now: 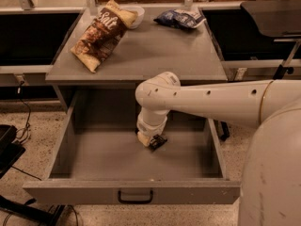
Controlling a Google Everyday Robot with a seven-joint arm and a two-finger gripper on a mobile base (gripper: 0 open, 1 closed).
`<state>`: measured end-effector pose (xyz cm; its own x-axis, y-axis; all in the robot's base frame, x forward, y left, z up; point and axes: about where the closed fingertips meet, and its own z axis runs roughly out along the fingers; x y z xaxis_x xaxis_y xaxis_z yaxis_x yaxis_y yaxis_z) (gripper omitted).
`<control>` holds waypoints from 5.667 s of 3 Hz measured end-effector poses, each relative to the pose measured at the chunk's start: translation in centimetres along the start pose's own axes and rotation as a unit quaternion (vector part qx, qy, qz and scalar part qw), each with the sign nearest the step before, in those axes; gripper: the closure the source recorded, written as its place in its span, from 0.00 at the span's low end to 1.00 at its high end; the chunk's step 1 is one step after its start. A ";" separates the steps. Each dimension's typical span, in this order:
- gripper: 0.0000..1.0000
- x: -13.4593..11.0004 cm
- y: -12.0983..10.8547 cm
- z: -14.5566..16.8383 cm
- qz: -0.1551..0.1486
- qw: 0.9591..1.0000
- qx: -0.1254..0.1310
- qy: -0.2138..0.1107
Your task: Pick rxbar chocolate from top drawer and place on counter
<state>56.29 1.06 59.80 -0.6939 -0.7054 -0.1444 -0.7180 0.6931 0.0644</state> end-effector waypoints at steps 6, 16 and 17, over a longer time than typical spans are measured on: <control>1.00 -11.6 -5.5 -34.4 -0.204 0.975 0.027 -0.079; 0.00 -7.4 -20.7 -37.6 -0.028 0.976 0.080 -0.199; 0.00 -1.7 -21.5 -41.8 0.013 0.962 0.077 -0.262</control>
Offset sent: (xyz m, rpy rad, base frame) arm -0.0220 -0.0563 0.3844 -0.0038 -0.1380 0.4710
